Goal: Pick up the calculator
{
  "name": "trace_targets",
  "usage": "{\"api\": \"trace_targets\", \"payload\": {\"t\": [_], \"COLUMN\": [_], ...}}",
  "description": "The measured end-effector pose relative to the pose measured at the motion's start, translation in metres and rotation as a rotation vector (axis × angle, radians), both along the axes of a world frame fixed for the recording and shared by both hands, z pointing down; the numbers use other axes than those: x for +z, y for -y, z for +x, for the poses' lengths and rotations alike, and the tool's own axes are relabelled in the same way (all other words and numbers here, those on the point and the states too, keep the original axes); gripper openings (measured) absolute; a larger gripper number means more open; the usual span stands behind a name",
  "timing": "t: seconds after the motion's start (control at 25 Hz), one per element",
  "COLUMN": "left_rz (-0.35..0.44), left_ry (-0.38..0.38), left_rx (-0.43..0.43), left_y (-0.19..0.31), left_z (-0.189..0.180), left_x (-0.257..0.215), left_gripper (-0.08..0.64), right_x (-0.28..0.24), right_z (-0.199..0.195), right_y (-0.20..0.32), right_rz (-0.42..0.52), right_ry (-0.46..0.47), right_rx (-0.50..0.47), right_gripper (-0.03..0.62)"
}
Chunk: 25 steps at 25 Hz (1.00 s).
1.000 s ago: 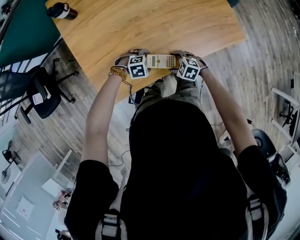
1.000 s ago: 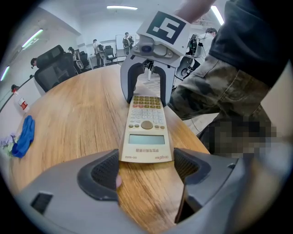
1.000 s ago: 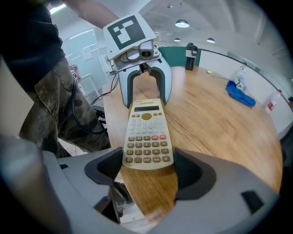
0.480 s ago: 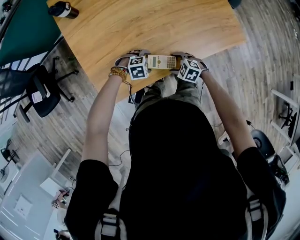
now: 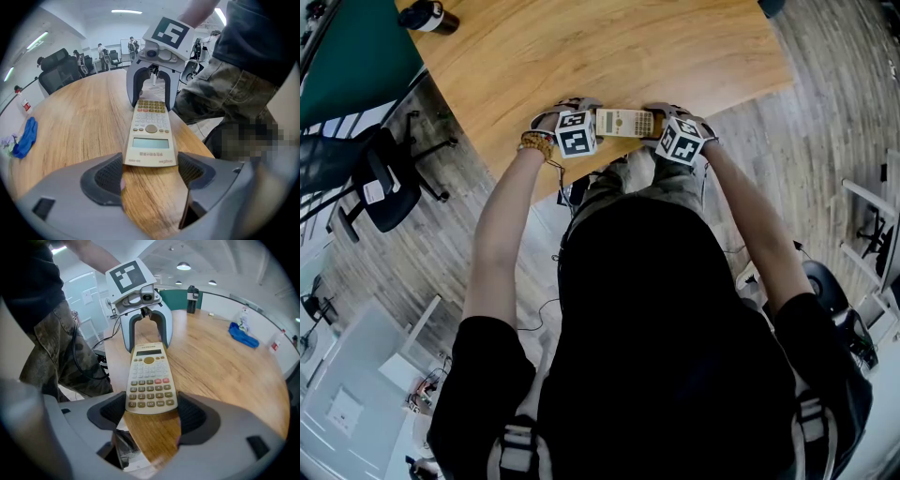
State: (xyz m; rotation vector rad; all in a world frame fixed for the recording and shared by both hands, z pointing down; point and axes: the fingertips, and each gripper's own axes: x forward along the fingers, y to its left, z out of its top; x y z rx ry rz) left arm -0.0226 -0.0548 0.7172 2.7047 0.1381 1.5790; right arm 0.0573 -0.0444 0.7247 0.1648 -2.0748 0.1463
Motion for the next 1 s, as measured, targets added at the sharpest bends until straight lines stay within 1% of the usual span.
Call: {"api": "trace_targets", "payload": {"t": [0.48,0.68,1.0], "left_rz": [0.011,0.011,-0.026], "left_ry": [-0.031,-0.024,-0.032], "left_rx": [-0.01,-0.006,-0.016], "left_y": [0.0009,0.0015,-0.0049], "left_z": [-0.0001,-0.0002,0.0017], "left_x": [0.0012,0.002,-0.0031], "left_gripper": [0.373,0.373,0.373], "right_x": [0.0001,0.0,-0.0023], "right_z": [0.0002,0.0013,0.0032], "right_y": [-0.0006,-0.0012,-0.006], "right_rz": [0.006,-0.007,-0.025], "right_ry": [0.025,0.005,-0.02], "right_rx": [0.01,0.002,-0.008], "right_gripper": [0.354,0.353,0.351]}}
